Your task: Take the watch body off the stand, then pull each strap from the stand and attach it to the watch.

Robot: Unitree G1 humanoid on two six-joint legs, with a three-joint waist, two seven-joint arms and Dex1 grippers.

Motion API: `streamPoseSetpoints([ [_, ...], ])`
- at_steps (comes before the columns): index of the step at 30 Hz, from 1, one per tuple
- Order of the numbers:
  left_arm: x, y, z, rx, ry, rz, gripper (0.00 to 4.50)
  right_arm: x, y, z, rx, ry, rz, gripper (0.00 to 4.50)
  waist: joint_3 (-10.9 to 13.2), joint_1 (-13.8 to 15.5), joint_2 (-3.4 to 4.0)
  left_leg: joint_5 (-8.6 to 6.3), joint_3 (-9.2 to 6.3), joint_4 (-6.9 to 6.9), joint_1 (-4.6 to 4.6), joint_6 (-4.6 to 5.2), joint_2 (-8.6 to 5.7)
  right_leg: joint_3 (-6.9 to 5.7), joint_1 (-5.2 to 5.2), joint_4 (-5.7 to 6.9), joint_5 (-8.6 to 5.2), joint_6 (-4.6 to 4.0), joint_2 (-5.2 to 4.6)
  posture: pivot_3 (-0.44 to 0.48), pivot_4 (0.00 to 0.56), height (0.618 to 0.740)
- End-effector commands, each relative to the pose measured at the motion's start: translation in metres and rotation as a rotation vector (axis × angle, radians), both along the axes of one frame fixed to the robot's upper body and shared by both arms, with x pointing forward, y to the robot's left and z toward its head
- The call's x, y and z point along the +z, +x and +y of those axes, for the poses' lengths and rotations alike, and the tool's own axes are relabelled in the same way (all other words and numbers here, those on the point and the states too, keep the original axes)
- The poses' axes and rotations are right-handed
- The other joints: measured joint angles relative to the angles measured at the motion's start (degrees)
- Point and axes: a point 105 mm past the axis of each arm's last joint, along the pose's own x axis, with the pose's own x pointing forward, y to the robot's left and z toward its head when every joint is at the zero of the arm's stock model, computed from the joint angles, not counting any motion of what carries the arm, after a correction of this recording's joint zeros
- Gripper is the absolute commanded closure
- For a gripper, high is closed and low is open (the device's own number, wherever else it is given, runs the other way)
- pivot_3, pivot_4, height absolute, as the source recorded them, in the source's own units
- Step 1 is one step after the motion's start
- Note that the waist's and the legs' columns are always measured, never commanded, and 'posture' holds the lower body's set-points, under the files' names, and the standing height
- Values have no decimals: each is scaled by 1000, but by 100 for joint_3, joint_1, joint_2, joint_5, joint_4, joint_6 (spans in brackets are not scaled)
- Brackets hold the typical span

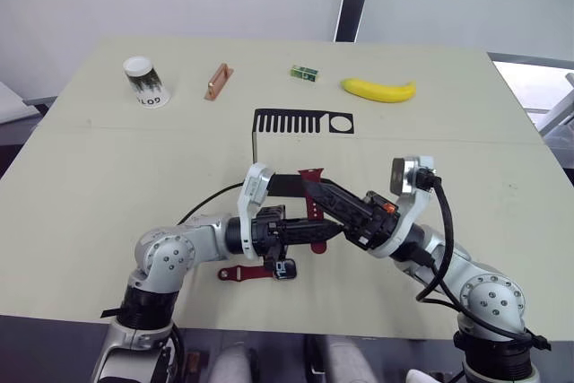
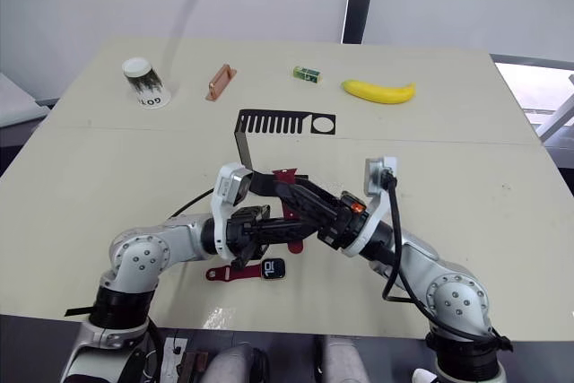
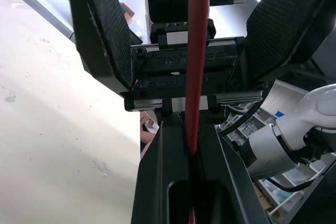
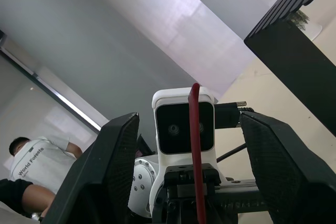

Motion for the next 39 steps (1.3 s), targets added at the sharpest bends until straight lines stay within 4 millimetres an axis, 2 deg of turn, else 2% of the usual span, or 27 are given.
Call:
streamPoseSetpoints([
  [1,5,-9,-6,-58,-12,-19,4500,6,-6,6,36,7,-17,1542,0,0,0,0,0,0,0,0,0,0,0,0,0,0,0,0,150,739],
  [2,5,-9,-6,-58,-11,-19,4500,6,-7,6,44,8,-20,1820,0,0,0,0,0,0,0,0,0,0,0,0,0,0,0,0,150,739],
  [5,4,-9,-6,-57,-10,-20,4500,7,-8,7,53,11,-26,3107,0,0,0,0,0,0,0,0,0,0,0,-1,0,0,0,0,150,739],
  [27,0,-13,-7,-77,13,-12,4500,10,-2,10,53,6,-40,3107,0,-1,0,0,0,0,-1,0,1,0,0,-2,0,0,0,0,150,739],
  [39,-2,-12,1,-59,23,-17,4500,9,-8,1,92,-9,-36,3107,0,-1,0,0,-2,-1,-2,0,1,0,-1,-5,0,0,0,0,150,739],
])
